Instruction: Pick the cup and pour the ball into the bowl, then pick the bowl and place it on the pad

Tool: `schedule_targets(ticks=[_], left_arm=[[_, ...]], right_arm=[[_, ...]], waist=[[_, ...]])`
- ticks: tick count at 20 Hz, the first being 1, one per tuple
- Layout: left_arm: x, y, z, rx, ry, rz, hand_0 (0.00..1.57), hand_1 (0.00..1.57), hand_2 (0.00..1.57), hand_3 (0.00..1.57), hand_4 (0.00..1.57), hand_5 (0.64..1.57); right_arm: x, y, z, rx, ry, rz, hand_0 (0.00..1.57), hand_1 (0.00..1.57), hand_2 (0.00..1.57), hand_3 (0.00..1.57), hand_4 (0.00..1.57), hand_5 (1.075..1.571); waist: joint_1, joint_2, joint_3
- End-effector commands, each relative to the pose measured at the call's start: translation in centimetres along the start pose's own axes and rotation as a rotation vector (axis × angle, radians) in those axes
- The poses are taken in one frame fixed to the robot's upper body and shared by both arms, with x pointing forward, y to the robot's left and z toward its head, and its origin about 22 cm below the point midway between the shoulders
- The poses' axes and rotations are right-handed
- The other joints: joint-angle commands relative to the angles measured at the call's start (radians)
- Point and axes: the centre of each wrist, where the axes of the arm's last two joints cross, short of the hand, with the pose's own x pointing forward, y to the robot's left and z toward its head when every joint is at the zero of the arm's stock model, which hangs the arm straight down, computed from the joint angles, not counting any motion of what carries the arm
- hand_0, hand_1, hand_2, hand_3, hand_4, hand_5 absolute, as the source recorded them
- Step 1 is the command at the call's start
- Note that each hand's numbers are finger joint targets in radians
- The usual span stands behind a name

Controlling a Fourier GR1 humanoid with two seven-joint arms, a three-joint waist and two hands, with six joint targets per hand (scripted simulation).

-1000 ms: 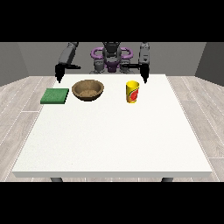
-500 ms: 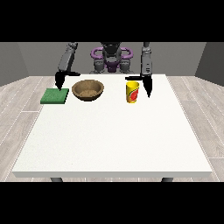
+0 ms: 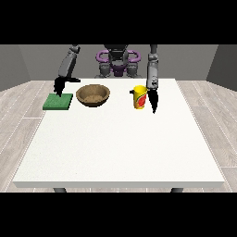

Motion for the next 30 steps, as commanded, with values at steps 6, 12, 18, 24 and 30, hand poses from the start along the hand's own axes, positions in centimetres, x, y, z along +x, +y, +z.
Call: schedule_targets(ticks=[6,12,18,24,30], left_arm=[[0.5,1.1,-2.4,0.103,-0.133,-0.185,1.35,1.35,1.57,1.57,1.11,1.560],[0.6,2.0,-2.0,0.204,-0.146,-0.228,1.37,1.37,1.57,1.57,1.20,1.529],[1.4,0.3,-1.3,0.147,-0.080,-0.549,1.39,1.39,1.57,1.57,1.25,1.530],[1.3,-2.8,-1.2,-0.035,-0.055,-0.794,1.43,1.43,1.57,1.57,1.21,1.557],[-0.5,-3.6,0.9,-0.244,-0.081,-1.098,1.41,1.41,1.57,1.57,1.14,1.570]], right_arm=[[2.1,-2.8,-2.2,0.029,-0.092,0.025,0.00,0.00,0.00,0.00,0.00,1.543],[5.2,-4.5,-4.8,0.066,-0.148,0.038,0.00,0.00,0.26,0.00,0.16,1.549],[2.1,-3.0,-4.0,0.077,0.072,-0.003,0.00,0.00,0.21,0.12,0.23,1.553],[0.0,-1.6,-3.8,0.035,0.160,-0.001,0.00,0.00,0.25,0.00,0.32,1.553],[-1.6,-1.8,-1.1,-0.004,0.252,-0.015,0.00,0.00,0.20,0.15,0.34,1.551]], waist=[[-0.070,0.126,0.0039],[-0.122,0.166,0.0027],[-0.147,-0.077,0.0081],[-0.085,-0.174,0.0080],[-0.063,-0.289,0.0088]])
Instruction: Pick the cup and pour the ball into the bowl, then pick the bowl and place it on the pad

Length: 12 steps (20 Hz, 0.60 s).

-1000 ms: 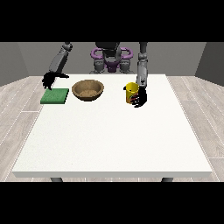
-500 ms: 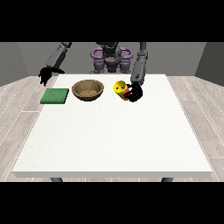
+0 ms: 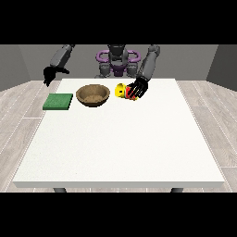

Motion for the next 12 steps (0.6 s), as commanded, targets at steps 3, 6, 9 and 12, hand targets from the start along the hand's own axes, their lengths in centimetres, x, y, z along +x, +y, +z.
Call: schedule_targets(ticks=[3,6,9,12], left_arm=[[5.7,-2.7,-1.2,-0.139,-0.131,-0.200,1.40,1.40,1.57,1.57,1.05,1.565],[7.9,-3.9,-0.1,-0.233,-0.168,-0.227,1.40,1.40,1.57,1.57,1.05,1.565],[9.9,-4.4,-0.1,-0.317,-0.243,-0.331,1.35,1.35,1.57,1.57,0.94,1.548],[13.4,-4.4,-1.6,-0.382,-0.278,-0.373,1.17,1.17,1.57,1.49,0.91,1.535]], right_arm=[[-1.7,-1.4,2.3,-0.095,0.083,0.007,0.00,0.00,0.23,0.21,0.38,1.549],[-1.7,-4.2,5.1,-0.166,0.106,0.017,0.00,0.00,0.23,0.12,0.37,1.547],[-3.5,-4.3,9.0,-0.220,0.200,0.018,0.00,0.00,0.27,0.19,0.38,1.541],[-4.4,-3.2,9.2,-0.239,0.207,0.012,0.00,0.00,0.29,0.22,0.40,1.538]], waist=[[0.096,-0.091,-0.0009],[0.168,-0.143,-0.0031],[0.215,-0.230,-0.0024],[0.216,-0.233,-0.0036]])
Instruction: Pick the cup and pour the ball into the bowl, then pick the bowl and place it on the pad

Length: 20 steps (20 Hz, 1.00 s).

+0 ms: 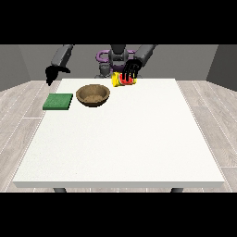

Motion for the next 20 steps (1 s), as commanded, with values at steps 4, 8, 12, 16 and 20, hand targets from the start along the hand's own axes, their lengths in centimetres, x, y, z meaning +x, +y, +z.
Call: schedule_targets(ticks=[4,8,12,16,20], left_arm=[[5.5,0.2,-0.4,-0.134,-0.062,-0.128,0.18,0.18,1.57,1.43,0.87,1.527],[6.6,3.4,-2.7,-0.050,-0.177,-0.251,0.00,0.00,1.57,1.52,0.80,1.534],[10.3,4.5,-2.1,-0.067,-0.270,-0.312,0.00,0.00,1.57,1.57,0.51,1.522],[11.7,6.2,-2.2,-0.076,-0.259,-0.345,0.00,0.00,1.57,1.57,0.58,1.529],[11.7,5.0,-0.6,-0.108,-0.331,-0.400,0.00,0.00,1.57,1.57,0.62,1.538]], right_arm=[[-1.9,-0.5,3.0,-0.021,0.043,-0.009,0.00,0.00,0.22,0.30,0.42,1.541],[-0.9,-2.8,3.1,-0.069,-0.019,-0.022,0.00,0.00,0.29,0.37,0.41,1.537],[-0.8,-5.1,5.1,-0.108,0.004,0.005,0.00,0.00,0.26,0.35,0.40,1.536],[-0.2,-4.9,3.8,-0.086,-0.021,-0.006,0.00,0.00,0.19,0.35,0.41,1.533],[-1.3,-3.4,4.1,-0.078,0.023,-0.009,0.00,0.00,0.18,0.30,0.43,1.530]], waist=[[0.017,-0.055,-0.0018],[0.067,0.008,-0.0012],[0.105,-0.025,-0.0008],[0.068,-0.004,-0.0013],[0.085,-0.031,-0.0019]])
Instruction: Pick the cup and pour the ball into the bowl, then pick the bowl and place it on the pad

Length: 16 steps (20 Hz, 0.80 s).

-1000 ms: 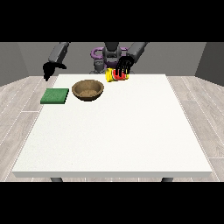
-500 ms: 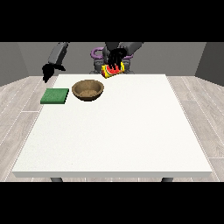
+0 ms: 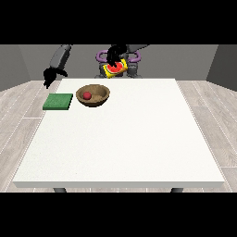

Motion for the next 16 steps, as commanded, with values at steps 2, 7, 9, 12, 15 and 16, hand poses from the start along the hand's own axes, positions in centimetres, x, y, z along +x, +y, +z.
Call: schedule_targets(ticks=[2,7,9,12,15,16], left_arm=[[1.7,-0.2,0.7,-0.010,-0.088,-0.158,0.06,0.06,1.57,1.57,0.81,1.566],[1.5,1.6,-0.7,-0.050,-0.155,-0.270,1.34,1.34,1.57,1.57,1.15,1.533],[-1.8,-1.1,-0.1,-0.076,-0.093,-0.281,1.46,1.46,1.57,1.57,1.13,1.538],[-2.5,0.4,-0.2,-0.064,-0.086,-0.223,1.36,1.36,1.57,1.57,1.06,1.557],[-1.4,2.0,0.0,-0.017,-0.126,-0.085,0.76,0.76,1.57,1.57,1.06,1.560],[-5.0,2.9,-0.3,0.046,-0.078,-0.038,0.21,0.21,1.57,1.57,1.02,1.569]], right_arm=[[-0.1,-0.1,0.2,0.032,-0.083,-0.039,0.00,0.00,0.12,0.26,0.42,1.530],[1.9,-0.9,-1.8,0.046,-0.064,-0.029,0.00,0.00,0.00,0.28,0.42,1.530],[2.8,0.4,-3.4,0.099,-0.033,-0.020,0.00,0.00,0.22,0.33,0.43,1.526],[1.0,-0.6,-0.4,0.071,-0.020,-0.033,0.00,0.00,0.29,0.37,0.52,1.534],[-0.5,1.2,-0.3,0.025,0.118,-0.066,0.00,0.00,0.30,0.25,0.73,1.554],[-0.4,0.1,0.4,-0.009,0.075,-0.066,0.00,0.00,0.34,0.33,0.72,1.559]], waist=[[-0.002,0.057,0.0009],[-0.010,0.043,0.0003],[-0.079,0.010,-0.0010],[-0.049,0.008,-0.0005],[0.048,-0.020,-0.0007],[0.078,0.005,-0.0007]])
